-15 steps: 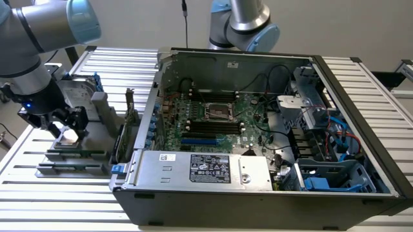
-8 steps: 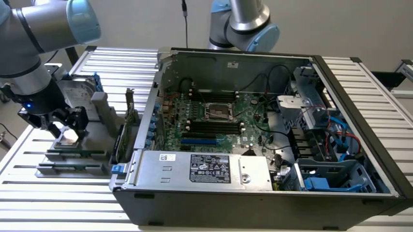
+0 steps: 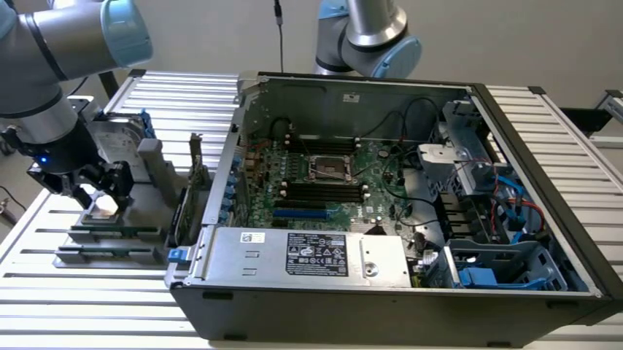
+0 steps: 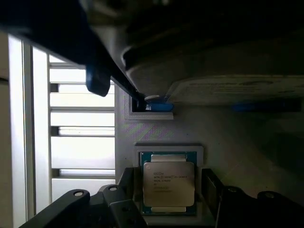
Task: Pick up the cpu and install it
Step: 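Pick up the cpu and move it towards the insertion slot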
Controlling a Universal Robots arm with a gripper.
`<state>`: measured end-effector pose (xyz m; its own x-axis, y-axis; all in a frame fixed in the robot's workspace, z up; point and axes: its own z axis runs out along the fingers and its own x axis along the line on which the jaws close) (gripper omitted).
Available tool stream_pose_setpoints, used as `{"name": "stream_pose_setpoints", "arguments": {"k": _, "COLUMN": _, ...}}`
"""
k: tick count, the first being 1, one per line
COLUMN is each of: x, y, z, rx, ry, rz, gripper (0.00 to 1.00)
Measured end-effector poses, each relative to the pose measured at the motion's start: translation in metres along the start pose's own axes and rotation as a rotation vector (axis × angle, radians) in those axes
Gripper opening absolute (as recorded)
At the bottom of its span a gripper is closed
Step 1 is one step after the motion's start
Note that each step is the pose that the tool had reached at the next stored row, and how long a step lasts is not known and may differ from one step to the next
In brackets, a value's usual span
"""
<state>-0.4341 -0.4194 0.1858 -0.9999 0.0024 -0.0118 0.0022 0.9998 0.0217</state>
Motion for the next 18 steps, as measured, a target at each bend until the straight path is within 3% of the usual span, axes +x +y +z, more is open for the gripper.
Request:
{"name": "stream_pose_setpoints", "arguments": {"k": 11, "x": 0.0, "y": 0.0, "z": 0.0, "rx": 0.0, "ry": 0.0001, "rz": 0.0, "gripper": 0.68}}
{"name": "stream_pose_setpoints", "arguments": {"k": 13, "x": 0.0, "y": 0.0, "z": 0.0, "rx": 0.0, "ry": 0.0, "rz": 0.0, "gripper": 0.65}}
{"name": "stream_pose_setpoints", "arguments": {"k": 14, "x": 0.0, "y": 0.0, "z": 0.0, "rx": 0.0, "ry": 0.0001, "rz": 0.0, "gripper": 0.59}}
{"name": "stream_pose_setpoints", "arguments": {"k": 18, "x": 0.0, "y": 0.0, "z": 0.0, "rx": 0.0, "ry": 0.0, "rz": 0.0, "gripper": 0.59}}
